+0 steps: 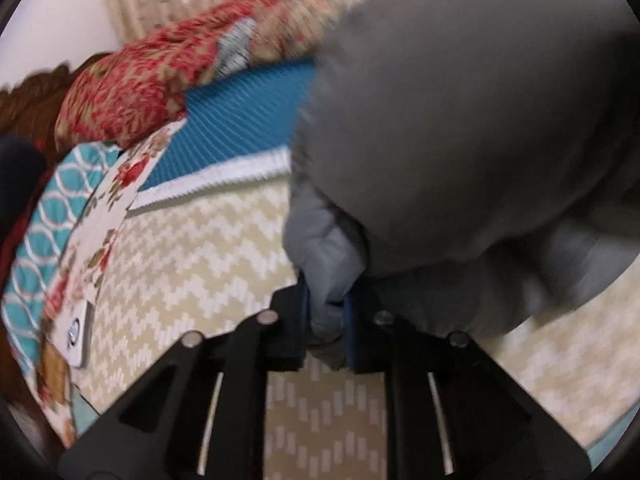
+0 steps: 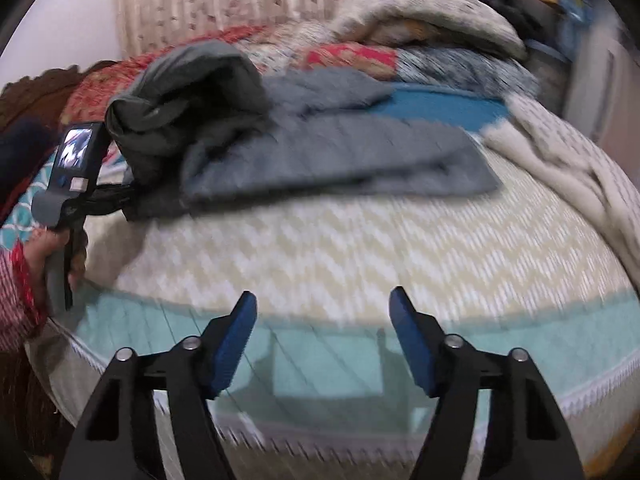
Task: Fold large clothes
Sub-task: 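Grasp the grey puffer jacket with the left gripper and lift it up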
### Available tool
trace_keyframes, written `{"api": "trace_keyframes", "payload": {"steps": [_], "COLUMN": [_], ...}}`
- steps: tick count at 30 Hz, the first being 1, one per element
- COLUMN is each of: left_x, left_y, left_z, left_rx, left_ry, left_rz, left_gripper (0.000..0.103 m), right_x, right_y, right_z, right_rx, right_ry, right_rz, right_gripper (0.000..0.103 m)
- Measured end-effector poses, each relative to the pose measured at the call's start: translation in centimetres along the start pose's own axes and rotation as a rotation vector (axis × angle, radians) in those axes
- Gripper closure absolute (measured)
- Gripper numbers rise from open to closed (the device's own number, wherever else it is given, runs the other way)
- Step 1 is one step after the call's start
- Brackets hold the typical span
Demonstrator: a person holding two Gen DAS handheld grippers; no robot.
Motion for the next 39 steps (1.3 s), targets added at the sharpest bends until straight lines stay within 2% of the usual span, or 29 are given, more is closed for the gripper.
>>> {"api": "trace_keyframes", "payload": {"steps": [4,8,11,14,18,19,20,23,28,30,32,36,39], "left_x": [-3.3,-6.9,-8.4,-9.1,-10.0,-10.3,-10.7,-12.1,-14.0,-14.2,-14.3,-14.4,-14.8], "left_y": [6.1,14.2,19.0,21.8,24.4,24.7,25.2,27.6,34.1,38.3,43.9,53.5,59.7], "left_z": [-1.8,-3.0,-2.9,-2.3,-1.8,-1.7,-1.8,-2.4,-4.4,-5.6,-6.8,-8.5,-9.4], "left_rx": [0.099,0.241,0.304,0.345,0.364,0.368,0.374,0.411,0.548,0.635,0.756,0.929,1.033], "left_ry": [0.113,0.221,0.236,0.212,0.225,0.232,0.236,0.25,0.244,0.217,0.179,0.148,0.122], "left_rz": [0.08,0.158,0.174,0.17,0.193,0.194,0.19,0.184,0.191,0.187,0.169,0.168,0.141], "left_gripper": [0.094,0.095,0.095,0.095,0.096,0.096,0.096,0.097,0.097,0.097,0.097,0.097,0.097], "right_x": [-2.7,-4.3,-4.7,-4.5,-4.4,-4.5,-4.8,-4.4,-3.1,-3.2,-3.5,-4.2,-4.3], "right_y": [-4.0,-7.1,-7.5,-7.9,-8.1,-7.9,-7.2,-2.8,11.0,17.8,23.5,35.2,41.9], "right_z": [-5.5,-9.5,-10.6,-10.8,-10.5,-10.7,-10.7,-13.6,-20.2,-22.6,-24.4,-26.8,-27.5], "right_rx": [0.006,0.043,0.061,0.056,0.021,0.012,0.008,0.12,0.418,0.538,0.632,0.807,0.88], "right_ry": [-0.017,-0.01,-0.009,-0.042,-0.108,-0.114,-0.121,-0.103,-0.029,0.022,0.078,0.156,0.184], "right_rz": [-0.131,-0.092,-0.09,-0.097,-0.174,-0.207,-0.227,-0.205,-0.139,-0.124,-0.1,-0.044,-0.036], "right_gripper": [0.03,0.029,0.029,0.029,0.031,0.06,0.083,0.085,0.085,0.085,0.085,0.085,0.085]}}
Point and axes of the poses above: each gripper's, at about its wrist camera, not at the fingertips, and y roughly against the way its jaws point, x to its right, z to its underside, the point moved 7 cm from there along -y, roughly the way its jaws point
